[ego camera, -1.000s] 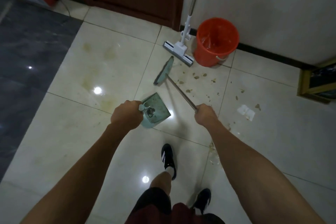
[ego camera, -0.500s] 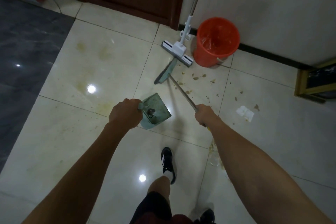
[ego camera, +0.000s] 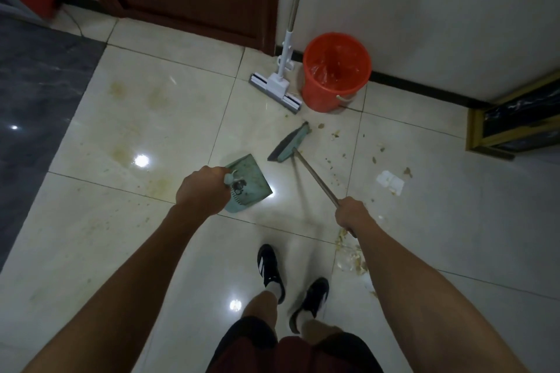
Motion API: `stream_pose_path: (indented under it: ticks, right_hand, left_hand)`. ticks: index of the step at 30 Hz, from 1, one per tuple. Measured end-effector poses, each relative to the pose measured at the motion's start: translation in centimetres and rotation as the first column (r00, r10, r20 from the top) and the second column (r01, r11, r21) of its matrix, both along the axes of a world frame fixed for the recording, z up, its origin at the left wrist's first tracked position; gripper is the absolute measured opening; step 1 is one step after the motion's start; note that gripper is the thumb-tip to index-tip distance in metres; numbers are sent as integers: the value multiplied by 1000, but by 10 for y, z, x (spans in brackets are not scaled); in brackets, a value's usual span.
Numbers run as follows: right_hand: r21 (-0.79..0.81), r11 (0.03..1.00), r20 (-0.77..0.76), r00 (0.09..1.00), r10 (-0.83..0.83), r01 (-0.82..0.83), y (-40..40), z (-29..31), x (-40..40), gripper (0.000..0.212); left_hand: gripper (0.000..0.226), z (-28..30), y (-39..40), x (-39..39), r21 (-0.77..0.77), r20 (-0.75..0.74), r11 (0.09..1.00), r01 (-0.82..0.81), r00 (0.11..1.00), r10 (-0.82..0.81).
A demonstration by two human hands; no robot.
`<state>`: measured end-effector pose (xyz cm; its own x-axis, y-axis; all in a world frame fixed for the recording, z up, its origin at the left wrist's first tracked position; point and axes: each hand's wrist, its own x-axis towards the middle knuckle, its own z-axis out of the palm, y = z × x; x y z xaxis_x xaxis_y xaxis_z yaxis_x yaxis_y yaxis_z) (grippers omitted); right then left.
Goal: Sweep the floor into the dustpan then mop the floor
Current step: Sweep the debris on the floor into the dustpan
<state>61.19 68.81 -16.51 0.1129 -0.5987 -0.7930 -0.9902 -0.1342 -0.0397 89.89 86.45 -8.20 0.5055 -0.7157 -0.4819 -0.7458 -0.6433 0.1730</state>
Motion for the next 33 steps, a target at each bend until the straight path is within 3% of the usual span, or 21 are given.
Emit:
stream_pose_path:
  ticks: [20,28,33]
  right_hand:
    - [-86,929,-36,931,-364,360,48,42,-280,32]
    - [-109,863,70,870,-489,494,45,61,-321,31]
    - [-105,864,118,868,-482,493,36,67,-314,31]
  left_hand:
    - [17,27,-85,-217,8,44,962,272,961,-272]
    - [16,38,-104,-265,2,43,937,350,936,-350]
    - [13,47,-97,-258,-18,38,945,328,944,-327]
